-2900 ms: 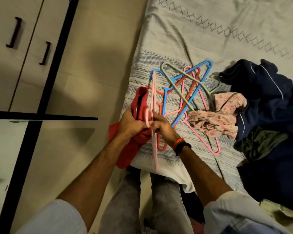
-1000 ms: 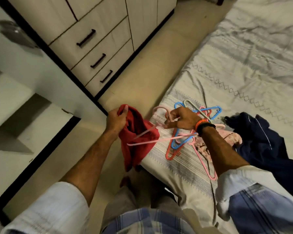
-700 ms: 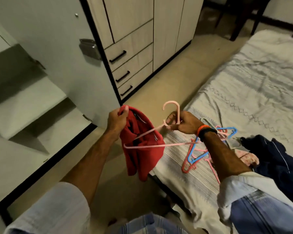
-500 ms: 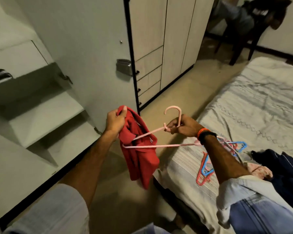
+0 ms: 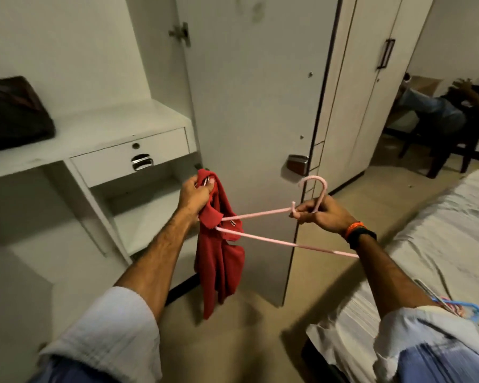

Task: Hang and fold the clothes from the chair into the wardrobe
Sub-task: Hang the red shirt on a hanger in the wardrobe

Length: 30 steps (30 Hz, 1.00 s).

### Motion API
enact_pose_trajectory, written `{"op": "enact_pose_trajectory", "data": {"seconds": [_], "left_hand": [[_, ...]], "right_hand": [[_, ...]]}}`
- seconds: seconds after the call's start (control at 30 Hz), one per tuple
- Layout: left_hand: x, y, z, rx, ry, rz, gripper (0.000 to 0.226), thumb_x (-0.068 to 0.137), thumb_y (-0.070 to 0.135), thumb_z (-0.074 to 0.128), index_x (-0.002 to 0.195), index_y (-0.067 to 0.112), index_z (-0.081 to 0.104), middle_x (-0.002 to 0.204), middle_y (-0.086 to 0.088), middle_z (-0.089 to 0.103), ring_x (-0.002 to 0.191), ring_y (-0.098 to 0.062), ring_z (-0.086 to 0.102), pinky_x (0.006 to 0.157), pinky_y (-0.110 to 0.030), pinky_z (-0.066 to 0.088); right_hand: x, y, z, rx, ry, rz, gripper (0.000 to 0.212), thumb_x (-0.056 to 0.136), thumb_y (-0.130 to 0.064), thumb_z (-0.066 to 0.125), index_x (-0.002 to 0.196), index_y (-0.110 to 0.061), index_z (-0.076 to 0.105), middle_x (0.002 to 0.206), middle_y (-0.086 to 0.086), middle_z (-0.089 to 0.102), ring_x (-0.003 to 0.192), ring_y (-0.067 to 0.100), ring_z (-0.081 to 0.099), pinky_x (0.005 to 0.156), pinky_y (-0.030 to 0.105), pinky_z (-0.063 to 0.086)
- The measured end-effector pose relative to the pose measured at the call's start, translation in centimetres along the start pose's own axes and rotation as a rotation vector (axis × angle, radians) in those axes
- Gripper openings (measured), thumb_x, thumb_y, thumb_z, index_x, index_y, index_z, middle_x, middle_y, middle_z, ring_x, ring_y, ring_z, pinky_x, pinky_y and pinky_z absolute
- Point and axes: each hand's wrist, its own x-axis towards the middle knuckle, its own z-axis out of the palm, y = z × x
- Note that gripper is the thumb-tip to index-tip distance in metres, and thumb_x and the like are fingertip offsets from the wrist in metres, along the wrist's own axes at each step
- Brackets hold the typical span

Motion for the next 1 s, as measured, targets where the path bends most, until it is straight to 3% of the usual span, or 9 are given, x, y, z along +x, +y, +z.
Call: {"op": "enact_pose_trajectory", "data": {"seconds": [0.13, 0.27, 0.4, 0.5, 0.6, 0.7, 0.83, 1.0], "left_hand": [[-2.2, 2.5, -3.7, 0.100, 0.075, 0.016, 0.023, 0.086, 0.002, 0.067, 0.100, 0.019, 0.065, 0.095, -0.005, 0.067, 0.084, -0.021, 0.063, 0.076, -0.033, 0.056], [-3.1, 3.0, -6.3, 0.254, 0.118, 0.045, 0.021, 0.087, 0.003, 0.066, 0.101, 0.019, 0.064, 0.089, -0.002, 0.063, 0.074, -0.016, 0.058, 0.063, -0.024, 0.050], [-3.7, 2.9, -7.8, 0.478, 0.164, 0.082, 0.012, 0.083, 0.011, 0.068, 0.088, 0.021, 0.066, 0.084, -0.003, 0.067, 0.081, -0.026, 0.065, 0.074, -0.033, 0.054], [-4.6, 3.1, -8.8, 0.654, 0.184, 0.130, 0.013, 0.086, 0.018, 0.066, 0.098, 0.016, 0.071, 0.090, -0.006, 0.070, 0.092, -0.028, 0.065, 0.083, -0.031, 0.049], [-5.4, 3.4, -9.6, 0.789, 0.202, 0.179, 0.019, 0.090, 0.022, 0.064, 0.104, 0.015, 0.073, 0.100, -0.012, 0.073, 0.101, -0.033, 0.064, 0.089, -0.033, 0.048], [-6.4, 3.6, -9.7, 0.854, 0.215, 0.217, 0.027, 0.084, 0.011, 0.058, 0.104, 0.018, 0.075, 0.099, -0.015, 0.073, 0.101, -0.037, 0.063, 0.090, -0.038, 0.053], [-7.3, 3.7, -8.5, 0.857, 0.217, 0.248, 0.027, 0.082, 0.011, 0.056, 0.100, 0.016, 0.075, 0.097, -0.015, 0.072, 0.101, -0.037, 0.062, 0.088, -0.037, 0.050], [-7.8, 4.5, -5.3, 0.652, 0.160, 0.182, 0.020, 0.089, 0.016, 0.057, 0.093, 0.016, 0.076, 0.077, -0.001, 0.064, 0.077, -0.020, 0.056, 0.066, -0.027, 0.040]], "right_hand": [[1.5, -2.0, 1.5, 0.041, 0.002, -0.068, 0.011, 0.087, -0.012, 0.070, 0.088, -0.021, 0.076, 0.097, 0.007, 0.076, 0.093, 0.020, 0.069, 0.088, 0.036, 0.055], [2.7, -3.5, 3.8, 0.064, -0.030, -0.116, 0.008, 0.089, -0.017, 0.069, 0.091, -0.021, 0.076, 0.097, 0.006, 0.076, 0.094, 0.020, 0.068, 0.091, 0.041, 0.054], [3.4, -4.3, 6.4, 0.069, -0.074, -0.127, 0.014, 0.091, -0.022, 0.068, 0.099, -0.016, 0.077, 0.099, 0.006, 0.075, 0.099, 0.022, 0.067, 0.096, 0.046, 0.051], [3.9, -5.0, 8.1, 0.075, -0.128, -0.138, 0.013, 0.091, -0.020, 0.068, 0.100, -0.017, 0.077, 0.100, 0.006, 0.076, 0.100, 0.022, 0.067, 0.097, 0.047, 0.052], [4.3, -5.8, 9.5, 0.075, -0.182, -0.163, 0.016, 0.090, -0.020, 0.069, 0.103, -0.014, 0.076, 0.100, 0.007, 0.076, 0.096, 0.020, 0.068, 0.096, 0.045, 0.053], [4.4, -6.6, 10.5, 0.083, -0.231, -0.182, 0.016, 0.090, -0.019, 0.068, 0.103, -0.012, 0.076, 0.099, 0.008, 0.075, 0.093, 0.018, 0.068, 0.094, 0.039, 0.053], [4.7, -8.1, 12.3, 0.122, -0.265, -0.199, 0.013, 0.089, -0.017, 0.070, 0.100, -0.014, 0.077, 0.093, 0.001, 0.076, 0.090, 0.014, 0.070, 0.084, 0.024, 0.053], [4.9, -9.5, 15.8, 0.042, -0.297, -0.229, 0.015, 0.090, -0.022, 0.070, 0.102, -0.018, 0.078, 0.090, -0.003, 0.077, 0.081, 0.005, 0.069, 0.083, 0.022, 0.053]]}}
